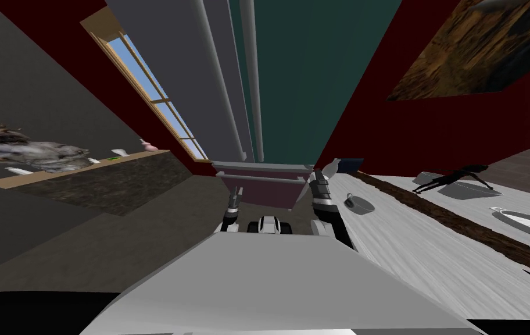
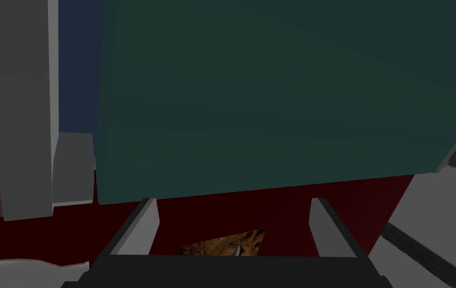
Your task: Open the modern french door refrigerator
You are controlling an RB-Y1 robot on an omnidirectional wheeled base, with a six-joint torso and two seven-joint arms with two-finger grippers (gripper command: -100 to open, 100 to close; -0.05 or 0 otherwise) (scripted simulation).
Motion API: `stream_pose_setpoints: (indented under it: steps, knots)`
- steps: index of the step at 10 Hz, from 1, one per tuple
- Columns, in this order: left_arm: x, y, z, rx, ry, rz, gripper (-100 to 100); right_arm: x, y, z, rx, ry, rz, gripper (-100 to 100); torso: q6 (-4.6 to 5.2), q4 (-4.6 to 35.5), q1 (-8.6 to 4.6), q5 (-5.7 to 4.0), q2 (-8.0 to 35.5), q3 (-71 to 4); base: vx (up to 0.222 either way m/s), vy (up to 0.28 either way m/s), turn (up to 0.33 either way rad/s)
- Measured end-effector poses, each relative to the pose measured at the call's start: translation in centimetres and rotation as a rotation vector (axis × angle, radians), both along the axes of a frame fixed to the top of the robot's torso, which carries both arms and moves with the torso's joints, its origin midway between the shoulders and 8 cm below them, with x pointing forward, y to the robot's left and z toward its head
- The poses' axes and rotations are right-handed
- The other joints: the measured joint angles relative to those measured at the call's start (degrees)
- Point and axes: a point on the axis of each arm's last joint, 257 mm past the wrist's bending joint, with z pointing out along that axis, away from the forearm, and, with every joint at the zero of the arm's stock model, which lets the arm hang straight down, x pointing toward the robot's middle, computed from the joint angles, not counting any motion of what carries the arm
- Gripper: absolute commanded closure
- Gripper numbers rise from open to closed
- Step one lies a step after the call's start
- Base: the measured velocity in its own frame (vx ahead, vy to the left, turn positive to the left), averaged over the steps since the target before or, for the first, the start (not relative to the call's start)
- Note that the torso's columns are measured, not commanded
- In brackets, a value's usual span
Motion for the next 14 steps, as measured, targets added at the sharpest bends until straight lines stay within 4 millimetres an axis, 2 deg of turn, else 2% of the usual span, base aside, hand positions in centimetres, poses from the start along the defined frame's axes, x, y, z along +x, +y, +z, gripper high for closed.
stream_pose_setpoints:
  steps: [8, 14]
  knots:
    - [-0.6, -2.1, -4.8, -0.014, 0.051, -0.035, -100, 0.0, 0.0, 0.0, 0.0, 0.0, 0.0, 0, 0.0, 0.0, 0.0, 0.0, 0.0, 0.0, 0.107, -0.029, 0.026]
    - [-1.1, -4.0, -7.2, -0.046, 0.08, -0.054, -100, 0.0, 0.0, 0.0, 0.0, 0.0, 0.0, 0, 0.0, 0.0, -0.06, -0.01, 0.0, 0.0, 0.067, -0.014, 0.014]
